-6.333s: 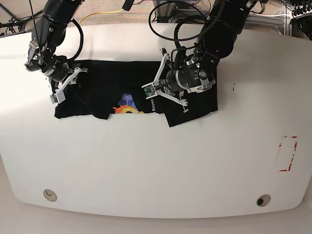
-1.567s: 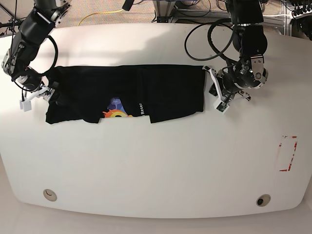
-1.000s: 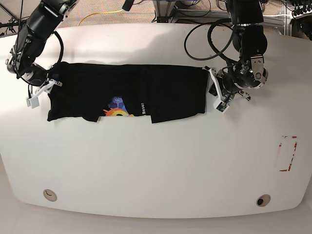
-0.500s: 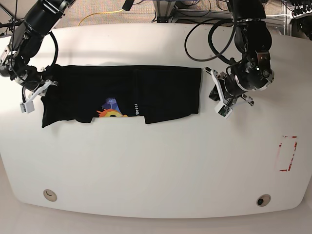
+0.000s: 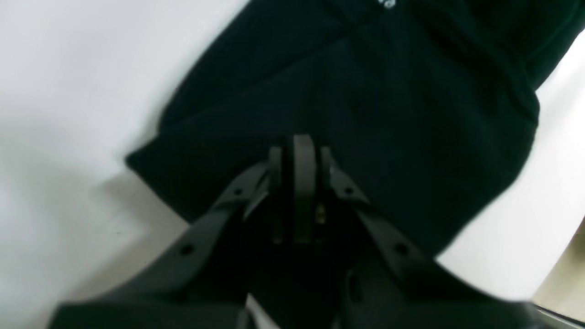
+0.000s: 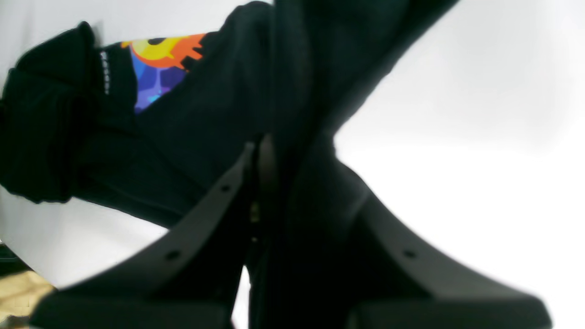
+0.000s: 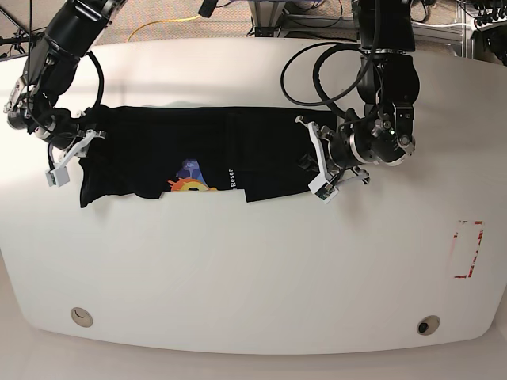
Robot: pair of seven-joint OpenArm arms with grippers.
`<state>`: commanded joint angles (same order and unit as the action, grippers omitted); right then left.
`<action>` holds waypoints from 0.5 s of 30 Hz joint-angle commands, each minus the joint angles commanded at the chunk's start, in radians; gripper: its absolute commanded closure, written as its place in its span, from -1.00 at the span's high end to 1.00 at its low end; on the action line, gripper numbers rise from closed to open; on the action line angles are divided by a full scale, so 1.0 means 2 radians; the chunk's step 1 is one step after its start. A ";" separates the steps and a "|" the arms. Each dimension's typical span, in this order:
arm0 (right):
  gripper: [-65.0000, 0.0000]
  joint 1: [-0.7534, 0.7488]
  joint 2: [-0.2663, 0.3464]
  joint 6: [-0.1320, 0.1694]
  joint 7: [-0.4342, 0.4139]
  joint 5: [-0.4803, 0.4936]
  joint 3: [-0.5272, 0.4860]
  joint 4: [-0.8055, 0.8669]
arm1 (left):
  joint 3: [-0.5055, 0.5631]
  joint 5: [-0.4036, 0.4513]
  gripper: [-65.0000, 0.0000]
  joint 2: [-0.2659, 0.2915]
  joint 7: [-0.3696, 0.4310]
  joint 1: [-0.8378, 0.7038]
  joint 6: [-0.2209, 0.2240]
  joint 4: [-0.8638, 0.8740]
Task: Fold the T-shirt properly
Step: 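Regrasp the shirt end with the right gripper and straighten the strip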
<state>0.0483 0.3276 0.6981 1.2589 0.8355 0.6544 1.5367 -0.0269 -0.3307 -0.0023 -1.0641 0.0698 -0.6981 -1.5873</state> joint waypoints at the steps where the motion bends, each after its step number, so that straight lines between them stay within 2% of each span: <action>1: -1.00 -0.001 -0.001 0.000 0.000 -0.002 -0.001 0.005 | -0.001 0.000 -0.97 0.000 0.000 -0.001 0.000 0.001; 12: -1.00 -0.008 -0.002 0.000 -0.004 -0.002 -0.004 0.008 | -0.037 -0.001 -0.97 -0.005 -0.002 -0.022 0.000 -0.061; 15: -1.00 -0.010 -0.001 0.000 -0.004 -0.002 -0.004 0.006 | -0.037 0.000 -0.97 -0.020 -0.002 -0.023 0.000 -0.057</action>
<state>0.0284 0.3261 0.6981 1.2513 0.8309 0.6467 1.5489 -0.1005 -0.3307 -0.0422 -1.0687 0.0238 -0.6981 -1.7008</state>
